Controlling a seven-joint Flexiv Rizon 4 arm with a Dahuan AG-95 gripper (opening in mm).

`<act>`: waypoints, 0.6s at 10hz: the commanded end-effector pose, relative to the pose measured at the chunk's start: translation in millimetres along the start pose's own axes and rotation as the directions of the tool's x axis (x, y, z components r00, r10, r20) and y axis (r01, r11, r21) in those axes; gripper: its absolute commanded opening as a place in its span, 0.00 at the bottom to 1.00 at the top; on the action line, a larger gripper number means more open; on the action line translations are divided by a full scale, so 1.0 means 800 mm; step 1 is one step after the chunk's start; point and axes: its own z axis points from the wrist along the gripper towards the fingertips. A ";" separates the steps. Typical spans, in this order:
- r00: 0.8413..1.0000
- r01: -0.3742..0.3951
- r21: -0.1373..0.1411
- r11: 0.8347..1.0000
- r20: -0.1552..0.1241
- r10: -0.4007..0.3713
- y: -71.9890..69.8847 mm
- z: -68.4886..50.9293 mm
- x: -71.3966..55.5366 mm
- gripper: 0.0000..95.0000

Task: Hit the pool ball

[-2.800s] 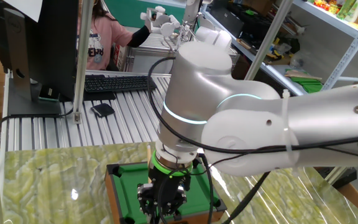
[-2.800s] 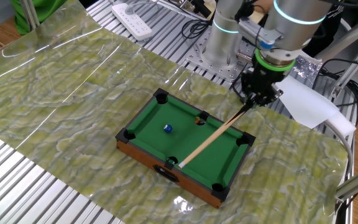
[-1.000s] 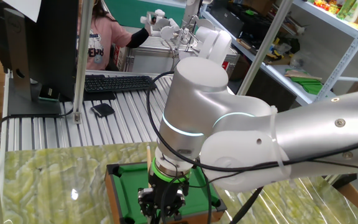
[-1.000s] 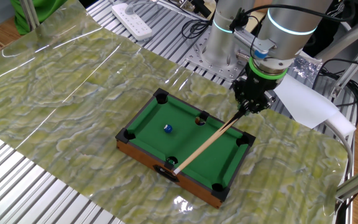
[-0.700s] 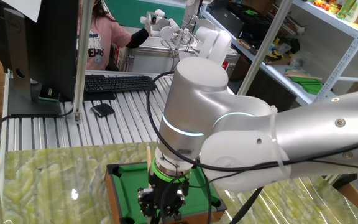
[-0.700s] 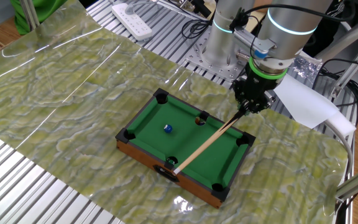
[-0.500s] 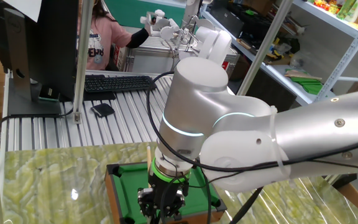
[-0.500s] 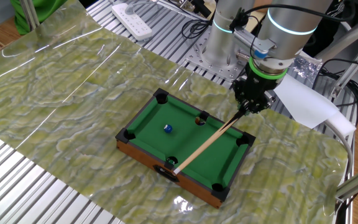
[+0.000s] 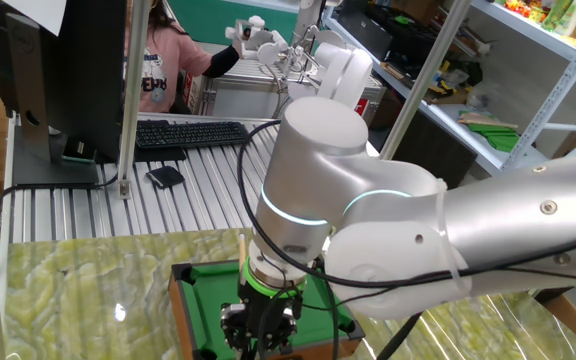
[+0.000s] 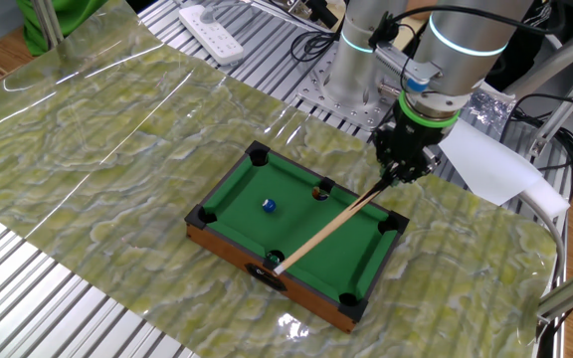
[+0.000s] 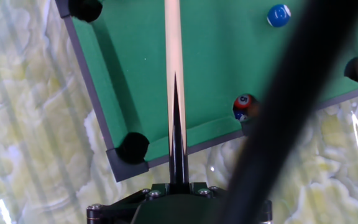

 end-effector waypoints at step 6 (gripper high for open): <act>1.000 0.003 0.023 1.000 0.018 -0.004 0.000 0.003 0.000 0.20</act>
